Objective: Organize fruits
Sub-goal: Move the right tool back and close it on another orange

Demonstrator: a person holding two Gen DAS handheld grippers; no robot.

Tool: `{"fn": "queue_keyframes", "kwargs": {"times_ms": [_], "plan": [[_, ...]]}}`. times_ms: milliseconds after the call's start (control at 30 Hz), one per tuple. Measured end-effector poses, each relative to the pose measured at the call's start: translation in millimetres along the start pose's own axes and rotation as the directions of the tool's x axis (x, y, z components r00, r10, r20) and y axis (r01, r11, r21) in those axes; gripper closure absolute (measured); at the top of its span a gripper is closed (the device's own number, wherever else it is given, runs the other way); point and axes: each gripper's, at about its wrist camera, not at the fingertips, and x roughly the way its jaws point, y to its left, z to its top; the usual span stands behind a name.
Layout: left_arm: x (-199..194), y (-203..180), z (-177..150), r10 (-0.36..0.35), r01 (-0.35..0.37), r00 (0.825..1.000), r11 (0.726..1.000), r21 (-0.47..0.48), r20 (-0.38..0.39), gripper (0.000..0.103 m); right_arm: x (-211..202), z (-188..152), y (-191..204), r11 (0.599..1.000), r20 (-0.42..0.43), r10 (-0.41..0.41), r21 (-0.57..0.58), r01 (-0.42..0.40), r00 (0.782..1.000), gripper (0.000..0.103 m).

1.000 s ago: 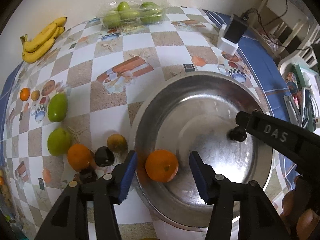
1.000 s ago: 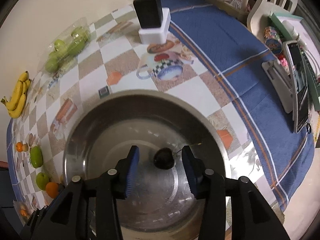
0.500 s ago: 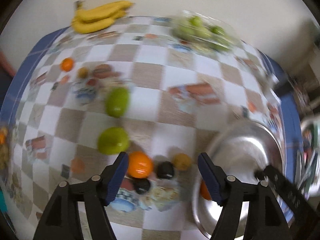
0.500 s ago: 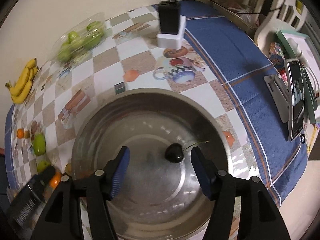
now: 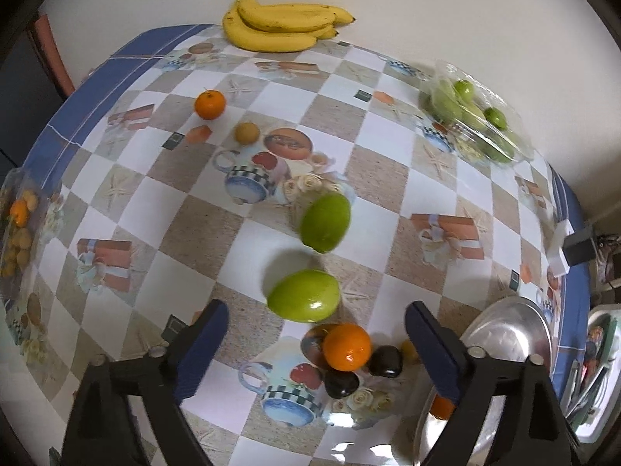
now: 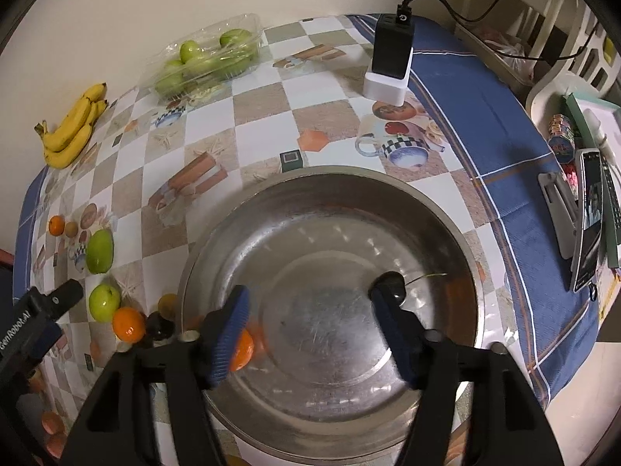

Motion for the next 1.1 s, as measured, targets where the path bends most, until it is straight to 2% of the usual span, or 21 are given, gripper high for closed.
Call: {"fn": "queue_keyframes", "kwargs": {"times_ms": [100,300,633,867,1100], "plan": [[1.5,3.9,0.7,0.016,-0.016,1.0,1.0,-0.006,0.005,0.0,2.9,-0.7,2.0,1.0,0.0,-0.009,-0.02,0.009,1.0,0.015],[4.9,8.2,0.8,0.041,-0.041,0.999,0.999,0.001,0.01,0.0,8.4,-2.8,6.7,0.998,-0.01,-0.001,-0.06,0.0,1.0,0.015],[-4.8,15.2,7.0,0.055,-0.058,0.995,0.998,0.037,0.083,0.0,9.8,-3.6,20.6,0.995,-0.01,0.034,-0.091,-0.035,0.999,0.015],[-7.8,29.2,12.3,0.053,-0.057,0.993,0.998,0.031,0.11,0.0,6.2,-4.6,38.0,0.988,0.008,0.11,-0.107,-0.108,0.994,0.015],[-6.4,49.9,17.8,0.069,-0.071,0.991,0.997,0.019,0.115,0.0,9.8,-11.7,74.4,0.971,0.0,0.175,-0.168,-0.172,0.985,0.015]]}}
